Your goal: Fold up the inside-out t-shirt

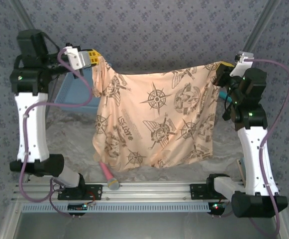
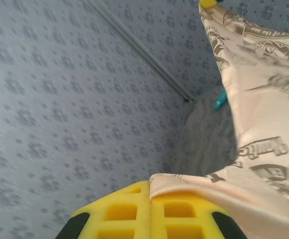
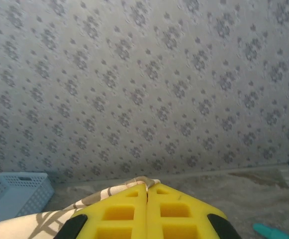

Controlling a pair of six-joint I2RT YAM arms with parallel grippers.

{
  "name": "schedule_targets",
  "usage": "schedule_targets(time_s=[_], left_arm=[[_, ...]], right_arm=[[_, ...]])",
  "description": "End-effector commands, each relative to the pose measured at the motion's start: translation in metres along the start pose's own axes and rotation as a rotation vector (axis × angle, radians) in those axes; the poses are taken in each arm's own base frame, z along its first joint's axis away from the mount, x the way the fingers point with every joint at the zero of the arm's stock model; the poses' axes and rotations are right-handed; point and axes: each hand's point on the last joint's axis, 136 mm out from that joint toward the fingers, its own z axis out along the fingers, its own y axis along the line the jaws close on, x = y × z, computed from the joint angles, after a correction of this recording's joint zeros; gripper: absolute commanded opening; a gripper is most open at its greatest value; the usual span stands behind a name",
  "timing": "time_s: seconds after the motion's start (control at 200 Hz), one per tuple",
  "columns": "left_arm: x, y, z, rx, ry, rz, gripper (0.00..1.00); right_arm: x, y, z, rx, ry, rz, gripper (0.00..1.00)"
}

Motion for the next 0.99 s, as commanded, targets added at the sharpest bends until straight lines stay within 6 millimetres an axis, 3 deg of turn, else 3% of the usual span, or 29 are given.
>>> schedule_targets(time_s=[0.0, 0.215, 0.38, 0.465, 0.57, 0.65, 0.755, 0.86, 0.989], left_arm=[[-0.033, -0.013, -0.015, 0.007, -0.054, 0.035, 0.00], [-0.074, -0.044, -0.040, -0.001, -0.103, 0.097, 0.00], [-0.117, -0.072, -0.063, 0.003, -0.182, 0.160, 0.00], [-0.144, -0.084, -0.075, 0.012, -0.241, 0.202, 0.00], [-0.172, -0.092, -0.085, 0.029, -0.323, 0.256, 0.00], [-0.177, -0.087, -0.084, 0.043, -0.354, 0.258, 0.00], [-0.157, -0.067, -0.065, 0.063, -0.335, 0.201, 0.00], [-0.111, -0.041, -0.032, 0.103, -0.308, 0.115, 0.00], [-0.032, -0.016, 0.020, 0.169, -0.272, -0.025, 0.00]], right_arm=[[-0.058, 0.013, -0.054, -0.002, -0.185, -0.016, 0.00], [-0.050, 0.032, -0.136, -0.055, -0.213, -0.039, 0.00], [-0.050, 0.045, -0.197, -0.093, -0.258, -0.047, 0.00], [-0.056, 0.051, -0.220, -0.103, -0.279, -0.049, 0.00], [-0.066, 0.053, -0.231, -0.099, -0.299, -0.043, 0.00], [-0.071, 0.050, -0.224, -0.085, -0.302, -0.023, 0.00], [-0.070, 0.041, -0.195, -0.051, -0.261, 0.001, 0.00], [-0.054, 0.023, -0.150, 0.010, -0.192, 0.031, 0.00], [-0.007, -0.009, -0.078, 0.111, -0.055, 0.072, 0.00]])
